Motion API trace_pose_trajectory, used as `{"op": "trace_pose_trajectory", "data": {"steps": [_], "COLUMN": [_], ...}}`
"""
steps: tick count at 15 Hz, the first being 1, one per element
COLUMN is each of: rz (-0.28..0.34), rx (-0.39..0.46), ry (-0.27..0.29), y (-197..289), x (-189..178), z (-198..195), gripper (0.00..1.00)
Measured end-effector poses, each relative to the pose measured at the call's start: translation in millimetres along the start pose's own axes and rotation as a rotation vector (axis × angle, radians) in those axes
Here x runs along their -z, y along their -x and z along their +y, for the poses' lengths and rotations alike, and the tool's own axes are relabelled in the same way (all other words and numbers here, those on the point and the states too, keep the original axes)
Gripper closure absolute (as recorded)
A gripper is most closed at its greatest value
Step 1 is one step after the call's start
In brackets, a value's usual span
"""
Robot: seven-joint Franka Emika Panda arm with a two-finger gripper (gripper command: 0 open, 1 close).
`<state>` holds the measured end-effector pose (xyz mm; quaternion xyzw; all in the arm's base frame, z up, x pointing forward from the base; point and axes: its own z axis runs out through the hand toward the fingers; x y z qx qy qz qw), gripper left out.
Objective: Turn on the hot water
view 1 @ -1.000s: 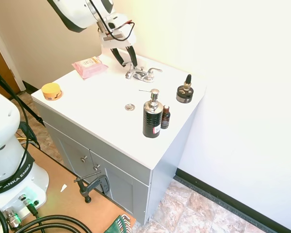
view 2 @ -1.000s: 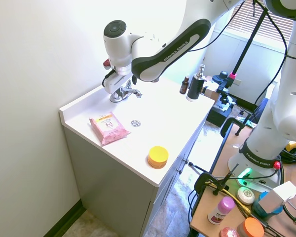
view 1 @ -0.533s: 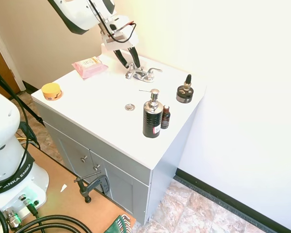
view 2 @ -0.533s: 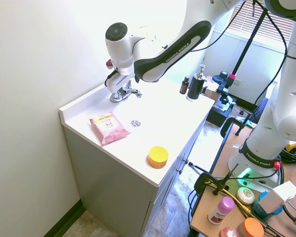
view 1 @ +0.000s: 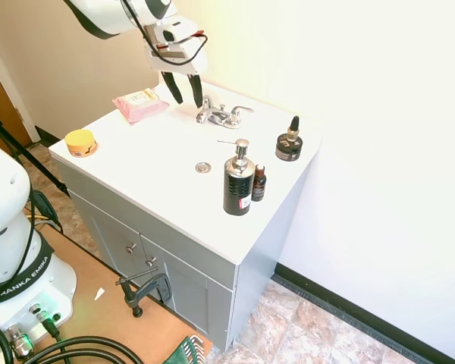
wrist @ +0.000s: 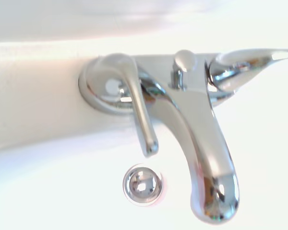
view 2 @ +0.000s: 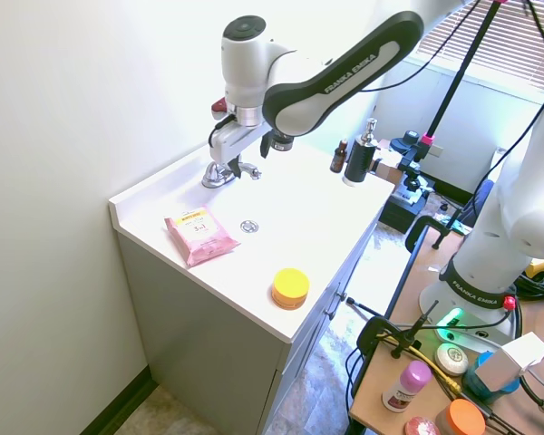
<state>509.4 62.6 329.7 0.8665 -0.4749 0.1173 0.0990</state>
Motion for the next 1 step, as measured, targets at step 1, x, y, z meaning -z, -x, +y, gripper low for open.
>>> {"op": "trace_pose_trajectory", "data": {"steps": [1], "rz": [-0.017], "rx": [-0.014], "ry": [-0.008], "y": [3.3], "x": [2.0], "z": [12.6], "gripper": [0.00]}}
